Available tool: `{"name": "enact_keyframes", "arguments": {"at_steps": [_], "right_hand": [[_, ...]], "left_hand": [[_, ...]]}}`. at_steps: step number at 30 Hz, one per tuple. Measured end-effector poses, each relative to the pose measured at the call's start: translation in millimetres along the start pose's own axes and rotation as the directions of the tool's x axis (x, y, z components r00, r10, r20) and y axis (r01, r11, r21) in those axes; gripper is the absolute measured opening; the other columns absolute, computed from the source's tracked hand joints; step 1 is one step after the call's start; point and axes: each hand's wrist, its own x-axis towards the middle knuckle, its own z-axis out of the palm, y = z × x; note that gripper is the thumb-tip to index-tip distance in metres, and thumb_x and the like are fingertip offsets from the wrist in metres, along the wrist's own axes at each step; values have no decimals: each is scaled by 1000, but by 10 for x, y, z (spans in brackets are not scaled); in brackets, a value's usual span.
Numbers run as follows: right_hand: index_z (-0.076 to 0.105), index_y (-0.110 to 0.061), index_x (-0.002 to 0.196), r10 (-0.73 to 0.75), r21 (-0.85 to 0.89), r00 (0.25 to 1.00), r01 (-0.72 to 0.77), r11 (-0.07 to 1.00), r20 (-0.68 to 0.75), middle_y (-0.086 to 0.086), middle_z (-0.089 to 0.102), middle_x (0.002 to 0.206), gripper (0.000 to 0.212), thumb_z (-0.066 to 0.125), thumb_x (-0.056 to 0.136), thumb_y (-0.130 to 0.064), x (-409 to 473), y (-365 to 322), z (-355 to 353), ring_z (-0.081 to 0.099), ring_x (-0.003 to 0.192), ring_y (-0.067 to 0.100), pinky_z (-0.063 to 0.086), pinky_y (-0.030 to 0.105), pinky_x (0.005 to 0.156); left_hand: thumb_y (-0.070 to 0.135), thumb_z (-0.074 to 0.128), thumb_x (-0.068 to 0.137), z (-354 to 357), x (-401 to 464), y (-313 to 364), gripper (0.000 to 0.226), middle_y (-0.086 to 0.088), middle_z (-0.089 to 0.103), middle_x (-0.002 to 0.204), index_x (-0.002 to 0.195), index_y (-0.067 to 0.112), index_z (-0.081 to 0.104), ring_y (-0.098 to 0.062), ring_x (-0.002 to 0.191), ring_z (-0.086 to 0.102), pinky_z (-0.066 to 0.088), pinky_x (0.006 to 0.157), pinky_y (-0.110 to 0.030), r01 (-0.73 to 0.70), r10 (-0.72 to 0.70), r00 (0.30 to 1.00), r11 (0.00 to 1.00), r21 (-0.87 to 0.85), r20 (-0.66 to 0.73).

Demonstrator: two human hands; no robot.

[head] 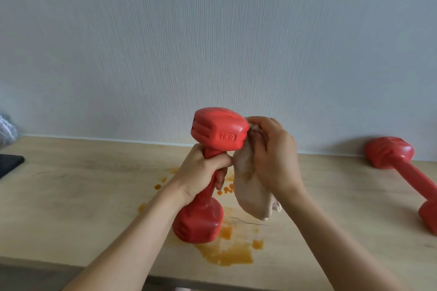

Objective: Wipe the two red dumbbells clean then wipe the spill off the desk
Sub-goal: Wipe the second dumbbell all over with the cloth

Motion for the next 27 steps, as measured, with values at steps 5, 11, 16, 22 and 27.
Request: {"name": "enact_keyframes", "arguments": {"at_steps": [5, 11, 16, 22, 27], "right_hand": [[62, -14, 106, -78, 0, 997, 78, 997, -14, -5, 59, 99, 18, 52, 92, -9, -66, -61, 25, 52, 84, -7, 38, 2, 75], [64, -9, 102, -278, -153, 959, 266, 952, -63, 7, 60, 98, 20, 50, 89, -16, -196, -319, 185, 62, 81, 22, 50, 39, 62], [63, -6, 98, -356, -246, 934, 339, 908, -30, 10, 59, 94, 20, 55, 80, -5, -185, -387, 162, 62, 75, 29, 50, 37, 58], [61, -1, 88, -226, -229, 971, 202, 952, -81, 12, 58, 90, 11, 55, 80, -6, -53, -248, 137, 59, 70, 30, 41, 31, 59], [58, 0, 85, -331, -273, 941, 299, 914, -77, 14, 57, 85, 11, 54, 76, -5, -139, -353, 152, 58, 64, 31, 43, 35, 53]], "left_hand": [[10, 68, 82, -82, -1, -9, 14, 2, 57, 48, 68, 8, 65, -13, 49, 59, 52, 58, -29, -68, 76, 970, 997, 41, -232], [11, 55, 89, -90, 26, -45, 33, 4, 50, 38, 56, 11, 53, -3, 37, 49, 38, 44, -12, -31, 111, 916, 977, 210, -385], [11, 55, 86, -18, 43, -83, 23, 9, 50, 39, 64, 6, 51, 0, 36, 47, 31, 40, -12, -39, 201, 894, 926, 376, -400], [15, 54, 87, 56, 102, -110, 18, -5, 56, 56, 76, 0, 52, -4, 40, 54, 41, 48, -23, -17, 179, 898, 926, 376, -401], [15, 57, 86, 76, 122, -97, 18, -4, 52, 56, 74, 4, 50, -14, 52, 48, 31, 43, -16, -22, 256, 851, 890, 455, -459]]}}
